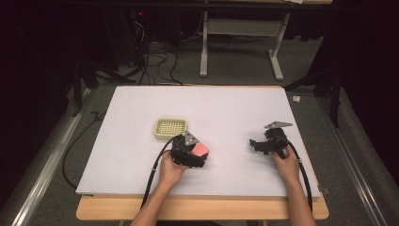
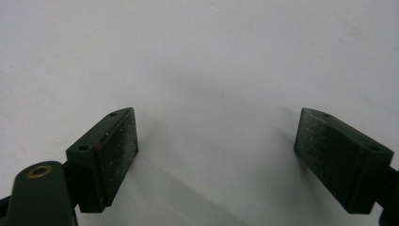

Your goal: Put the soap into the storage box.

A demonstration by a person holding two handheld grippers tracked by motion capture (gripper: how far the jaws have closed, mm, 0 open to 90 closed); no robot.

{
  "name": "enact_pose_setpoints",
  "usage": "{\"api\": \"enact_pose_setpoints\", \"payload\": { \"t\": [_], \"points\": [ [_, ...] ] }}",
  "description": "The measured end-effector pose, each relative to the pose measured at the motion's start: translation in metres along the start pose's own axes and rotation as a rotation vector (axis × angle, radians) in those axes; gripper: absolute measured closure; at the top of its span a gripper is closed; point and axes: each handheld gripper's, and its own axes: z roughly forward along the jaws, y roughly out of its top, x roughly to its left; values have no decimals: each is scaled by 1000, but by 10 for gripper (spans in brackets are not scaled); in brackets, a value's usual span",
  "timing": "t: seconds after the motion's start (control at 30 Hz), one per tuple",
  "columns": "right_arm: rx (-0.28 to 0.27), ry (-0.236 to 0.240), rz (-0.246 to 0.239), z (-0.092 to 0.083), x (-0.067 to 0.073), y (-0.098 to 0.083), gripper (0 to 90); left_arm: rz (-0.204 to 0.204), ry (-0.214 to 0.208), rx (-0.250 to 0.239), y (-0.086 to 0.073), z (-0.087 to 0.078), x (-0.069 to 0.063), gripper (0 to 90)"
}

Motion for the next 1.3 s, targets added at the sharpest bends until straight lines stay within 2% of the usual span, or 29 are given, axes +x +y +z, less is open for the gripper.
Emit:
{"api": "enact_pose_setpoints", "payload": {
  "t": [0.37,0.8,1.17,1.3],
  "points": [
    [0,-1,0,0,0,0,145,6,18,-19,1,-13,3,138],
    [0,0,0,0,0,0,145,-17,28,-51,1,-26,9,137],
    [0,0,0,0,0,0,145,-35,47,-65,0,-33,16,138],
    [0,-1,0,0,0,0,145,-48,66,-71,0,-38,18,138]
  ]
}}
